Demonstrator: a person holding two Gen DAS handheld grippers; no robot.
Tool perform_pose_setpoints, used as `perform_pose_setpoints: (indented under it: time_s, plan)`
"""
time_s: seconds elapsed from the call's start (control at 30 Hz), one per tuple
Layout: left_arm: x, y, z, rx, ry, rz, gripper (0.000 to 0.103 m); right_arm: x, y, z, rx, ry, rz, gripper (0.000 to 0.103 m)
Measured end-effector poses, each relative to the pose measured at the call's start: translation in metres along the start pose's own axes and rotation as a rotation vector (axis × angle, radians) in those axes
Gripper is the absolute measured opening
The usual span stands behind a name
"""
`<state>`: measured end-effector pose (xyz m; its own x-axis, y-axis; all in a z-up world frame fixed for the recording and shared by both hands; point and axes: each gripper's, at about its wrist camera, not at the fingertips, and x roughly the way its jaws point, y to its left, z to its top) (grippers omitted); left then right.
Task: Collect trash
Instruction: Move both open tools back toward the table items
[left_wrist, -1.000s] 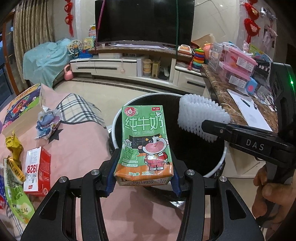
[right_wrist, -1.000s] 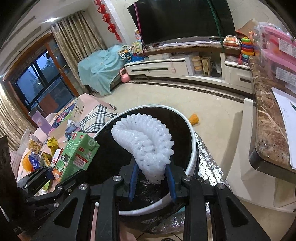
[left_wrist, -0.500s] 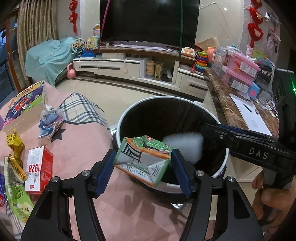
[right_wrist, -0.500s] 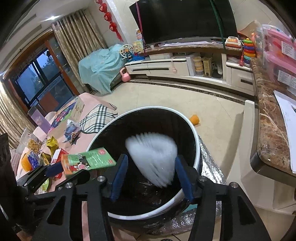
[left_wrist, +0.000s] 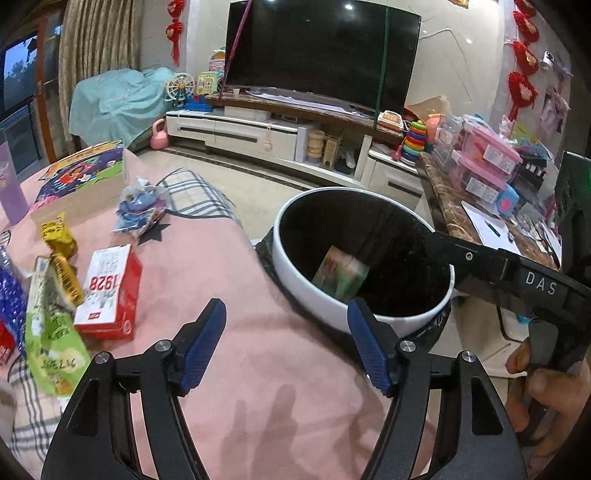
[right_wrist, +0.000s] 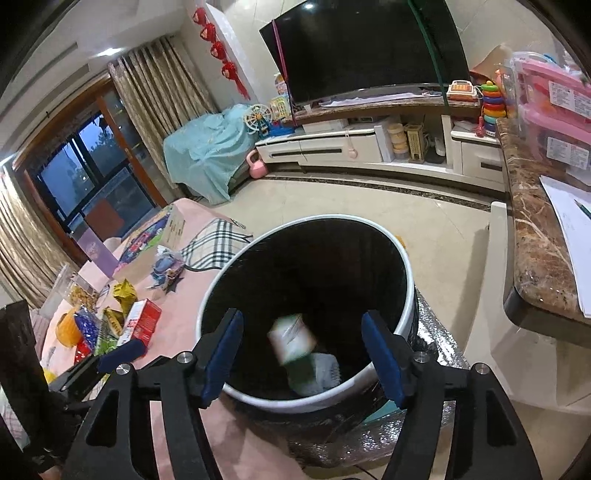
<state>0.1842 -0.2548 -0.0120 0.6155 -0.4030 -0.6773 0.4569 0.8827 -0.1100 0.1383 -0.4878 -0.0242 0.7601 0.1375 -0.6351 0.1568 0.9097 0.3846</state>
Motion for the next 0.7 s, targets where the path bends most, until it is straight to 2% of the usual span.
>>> perform_pose_setpoints:
  time_s: [0.13, 0.33, 0.7]
  plan:
    - [-0.012, 0.009, -0.012, -0.006, -0.011, 0.020, 0.071, -0.007, 0.005, -0.004, 0.007, -0.007, 0.010, 0.069]
    - [-0.028, 0.028, -0.039, -0.029, -0.002, 0.058, 0.072, -0.012, 0.023, -0.020, 0.011, -0.011, 0.043, 0.077]
    - [-0.069, 0.085, -0.086, -0.138, -0.010, 0.152, 0.072, 0.004, 0.077, -0.062, -0.018, 0.063, 0.130, 0.079]
